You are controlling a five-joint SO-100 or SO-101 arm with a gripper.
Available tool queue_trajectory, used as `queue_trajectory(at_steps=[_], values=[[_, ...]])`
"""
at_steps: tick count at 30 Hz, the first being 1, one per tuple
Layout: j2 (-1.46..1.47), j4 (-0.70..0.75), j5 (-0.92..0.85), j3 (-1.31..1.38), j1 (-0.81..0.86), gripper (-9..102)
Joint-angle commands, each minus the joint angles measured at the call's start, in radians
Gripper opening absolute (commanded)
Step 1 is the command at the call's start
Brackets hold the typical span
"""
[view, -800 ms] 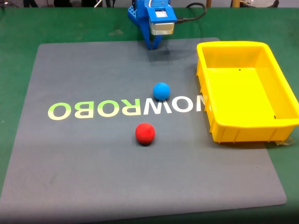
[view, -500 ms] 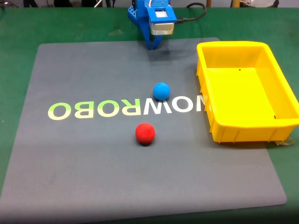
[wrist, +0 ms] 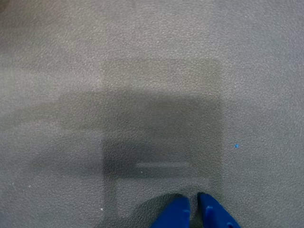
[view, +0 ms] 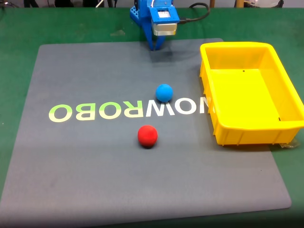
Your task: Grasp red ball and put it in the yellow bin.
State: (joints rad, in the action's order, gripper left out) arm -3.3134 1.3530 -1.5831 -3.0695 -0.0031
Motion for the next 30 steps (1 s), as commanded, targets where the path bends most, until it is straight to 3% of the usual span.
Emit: queue_trajectory(at_steps=[1, 4, 12, 20, 25, 30], values=[[-0.009, -0.054, 0.055, -0.029, -0.009, 26], [-0.009, -0.107, 0.043, -0.029, 0.017, 35], [0.052, -0.199, -0.103, 0.064, 0.104, 36], [0.881, -0.686, -0.052, 0.603, 0.121, 36], [1.279, -0.83, -0.058, 0.942, 0.13, 36], [1.513, -0.868, -0.057, 1.152, 0.132, 36]])
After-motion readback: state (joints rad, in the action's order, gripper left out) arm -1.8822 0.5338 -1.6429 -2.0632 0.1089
